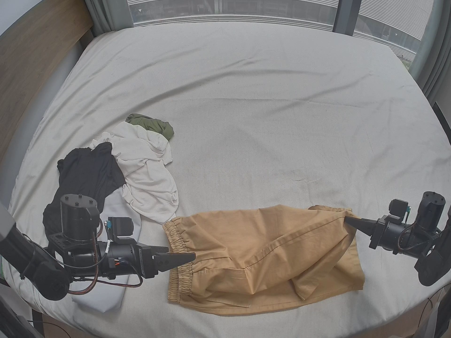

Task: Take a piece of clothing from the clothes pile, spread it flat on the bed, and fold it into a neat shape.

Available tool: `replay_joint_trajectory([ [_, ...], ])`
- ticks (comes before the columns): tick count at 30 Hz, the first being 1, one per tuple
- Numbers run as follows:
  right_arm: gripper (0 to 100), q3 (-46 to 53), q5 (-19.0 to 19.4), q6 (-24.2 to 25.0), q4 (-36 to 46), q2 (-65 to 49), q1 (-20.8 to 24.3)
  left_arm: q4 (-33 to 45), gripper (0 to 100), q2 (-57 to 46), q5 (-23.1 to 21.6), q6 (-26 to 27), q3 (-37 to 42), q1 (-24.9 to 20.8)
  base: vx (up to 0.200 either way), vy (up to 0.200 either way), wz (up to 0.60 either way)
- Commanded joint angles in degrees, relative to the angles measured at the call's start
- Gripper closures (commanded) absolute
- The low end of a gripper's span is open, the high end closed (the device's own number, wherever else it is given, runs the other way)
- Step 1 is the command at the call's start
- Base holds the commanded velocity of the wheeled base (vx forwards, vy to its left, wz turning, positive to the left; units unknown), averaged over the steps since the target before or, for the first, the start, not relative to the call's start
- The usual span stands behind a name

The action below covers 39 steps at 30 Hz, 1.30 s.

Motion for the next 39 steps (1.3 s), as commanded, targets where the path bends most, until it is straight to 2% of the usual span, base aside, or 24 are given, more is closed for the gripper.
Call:
replay_joint_trajectory([
  [1,100,-0.02,0.05,-0.01,-0.01,0.18,-0.28,-0.79,0,3.57,0.04,-0.04,0.95,-0.15,0.0,0.0,0.0],
  [13,100,-0.02,0.05,-0.01,-0.01,0.36,-0.19,-2.02,0,7.26,0.04,0.05,0.69,-1.73,0.0,0.0,0.0],
  [19,100,-0.1,0.05,-0.01,-0.01,0.36,-0.28,-6.15,0,8.93,0.04,-0.74,0.77,-2.09,0.0,0.0,0.0],
  [24,100,-0.1,0.05,-0.01,-0.01,0.45,-0.28,-8.43,0,12.45,0.13,-1.36,0.6,-4.28,0.0,0.0,0.0],
  [29,100,-0.1,0.05,-0.01,-0.01,0.45,-0.19,-13.27,0,14.91,0.3,-2.24,0.69,-5.16,0.0,0.0,0.0],
  [34,100,-0.1,0.05,-0.01,-0.01,0.71,-0.1,-20.65,0,16.75,0.65,-8.3,1.04,-7.45,0.0,0.0,0.0],
  [38,100,-0.1,0.05,-0.01,-0.01,0.71,-0.01,-23.99,0,19.3,2.85,-9.09,0.86,-8.68,0.0,0.0,0.0],
  [39,100,-0.02,-0.04,-0.01,-0.01,0.71,0.07,-26.54,0,21.41,4.52,-9.27,0.6,-9.38,0.0,0.0,0.0],
])
